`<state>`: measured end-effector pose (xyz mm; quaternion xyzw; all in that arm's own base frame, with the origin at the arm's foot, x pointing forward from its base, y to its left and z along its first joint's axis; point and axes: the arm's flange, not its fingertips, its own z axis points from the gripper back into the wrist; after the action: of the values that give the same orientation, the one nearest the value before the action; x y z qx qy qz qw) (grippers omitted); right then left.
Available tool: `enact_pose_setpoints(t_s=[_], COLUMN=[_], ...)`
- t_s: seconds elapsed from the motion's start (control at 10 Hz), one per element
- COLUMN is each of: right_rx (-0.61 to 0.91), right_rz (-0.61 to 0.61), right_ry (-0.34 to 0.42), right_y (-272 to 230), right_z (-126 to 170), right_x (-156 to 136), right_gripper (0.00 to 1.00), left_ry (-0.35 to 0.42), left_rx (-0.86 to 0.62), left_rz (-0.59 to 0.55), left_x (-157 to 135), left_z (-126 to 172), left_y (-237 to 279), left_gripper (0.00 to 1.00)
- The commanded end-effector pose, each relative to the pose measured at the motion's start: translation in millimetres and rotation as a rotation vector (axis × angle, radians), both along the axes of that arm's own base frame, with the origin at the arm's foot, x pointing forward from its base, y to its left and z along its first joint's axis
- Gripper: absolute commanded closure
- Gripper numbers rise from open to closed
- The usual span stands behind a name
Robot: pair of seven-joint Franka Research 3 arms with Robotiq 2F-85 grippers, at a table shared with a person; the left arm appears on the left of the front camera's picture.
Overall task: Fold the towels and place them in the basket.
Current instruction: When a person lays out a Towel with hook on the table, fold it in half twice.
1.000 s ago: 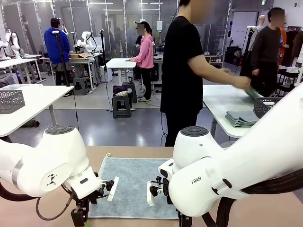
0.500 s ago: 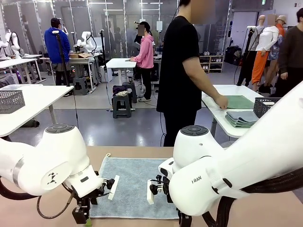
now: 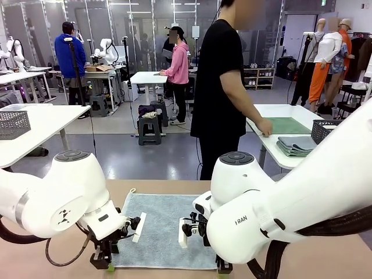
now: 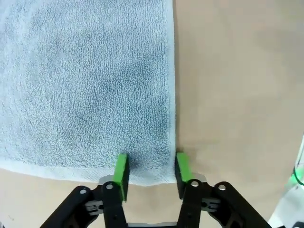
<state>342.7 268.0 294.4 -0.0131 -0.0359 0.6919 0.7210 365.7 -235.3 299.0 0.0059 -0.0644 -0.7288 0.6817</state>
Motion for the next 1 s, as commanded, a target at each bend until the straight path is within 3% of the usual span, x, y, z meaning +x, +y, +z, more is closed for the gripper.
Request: enact_pose_setpoints(t_s=[0.0, 0.1, 0.2, 0.8, 0.9], right_rx=[-0.021, -0.024, -0.026, -0.036, -0.015], right_rz=[-0.002, 0.003, 0.008, -0.002, 0.039], right_ry=[-0.025, -0.026, -0.024, -0.02, -0.018], right_y=[3.7, 4.2, 5.0, 10.3, 5.8], right_z=[-1.9, -1.0, -0.5, 7.7, 3.0], right_x=[-0.4, -1.1, -1.3, 2.7, -0.9], right_gripper=[0.98, 0.99, 1.0, 1.0, 1.0], left_ry=[0.0, 0.004, 0.008, 0.03, 0.004], left_rx=[-0.005, -0.004, 0.001, 0.001, 0.005], left_rz=[-0.024, -0.027, -0.03, -0.039, -0.023], left_x=[2.3, 2.3, 2.9, 3.7, 0.6], left_z=[3.5, 4.1, 4.5, 8.7, 3.5], left_y=[4.5, 4.2, 3.0, -2.6, -2.9], left_gripper=[0.98, 0.83, 1.0, 1.0, 1.0])
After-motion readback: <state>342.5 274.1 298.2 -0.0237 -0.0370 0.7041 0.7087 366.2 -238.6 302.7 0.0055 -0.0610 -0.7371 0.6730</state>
